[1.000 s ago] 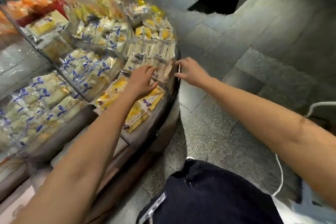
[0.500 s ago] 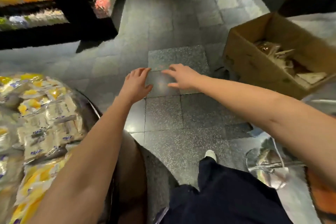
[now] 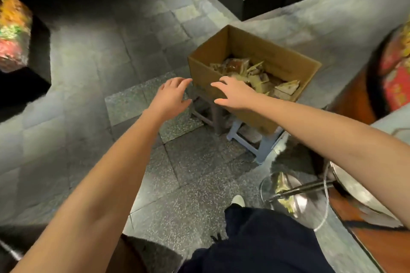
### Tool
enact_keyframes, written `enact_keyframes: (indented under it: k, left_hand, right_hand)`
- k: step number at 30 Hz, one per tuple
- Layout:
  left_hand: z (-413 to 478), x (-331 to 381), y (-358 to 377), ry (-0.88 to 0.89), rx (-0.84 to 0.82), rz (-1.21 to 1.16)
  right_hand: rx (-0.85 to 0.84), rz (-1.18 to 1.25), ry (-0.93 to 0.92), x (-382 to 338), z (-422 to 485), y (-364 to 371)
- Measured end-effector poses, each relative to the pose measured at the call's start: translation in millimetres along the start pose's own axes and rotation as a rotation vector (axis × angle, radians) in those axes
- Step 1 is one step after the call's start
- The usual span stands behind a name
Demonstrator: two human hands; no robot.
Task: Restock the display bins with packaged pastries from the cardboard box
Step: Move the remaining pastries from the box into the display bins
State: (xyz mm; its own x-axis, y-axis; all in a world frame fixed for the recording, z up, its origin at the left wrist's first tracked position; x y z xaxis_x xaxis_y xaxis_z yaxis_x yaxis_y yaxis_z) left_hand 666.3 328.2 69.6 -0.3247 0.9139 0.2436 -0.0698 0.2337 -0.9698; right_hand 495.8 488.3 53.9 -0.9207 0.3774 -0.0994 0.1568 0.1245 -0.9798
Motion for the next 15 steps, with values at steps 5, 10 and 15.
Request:
enact_keyframes:
  k: [5, 10, 15]
  left_hand:
    - [103, 45, 21, 0.121, -0.058, 0.003]
    - [182, 85, 41, 0.208, -0.120, 0.010]
    - [246, 109, 56, 0.283, -0.170, -0.001]
  right_hand:
    - [-0.025, 0.049, 0.137, 105, 5, -3]
    - [-0.026, 0.141, 0.311, 192, -3, 1]
    - [-0.008, 0.198, 0.460, 253, -1, 6]
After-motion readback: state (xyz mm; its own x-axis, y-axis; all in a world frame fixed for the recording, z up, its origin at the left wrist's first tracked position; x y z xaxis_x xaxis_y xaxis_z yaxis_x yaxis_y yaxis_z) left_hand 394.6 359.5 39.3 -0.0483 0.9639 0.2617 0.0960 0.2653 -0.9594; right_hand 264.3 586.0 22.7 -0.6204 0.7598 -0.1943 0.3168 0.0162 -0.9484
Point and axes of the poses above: each hand's wrist, its own z-axis towards the middle knuckle, its own y-axis out of the palm, x = y × z, the point moved 1 cm from there along z, towards the middle knuckle, and after that the axes turned 3 degrees about -z, right-handed, at the moved point
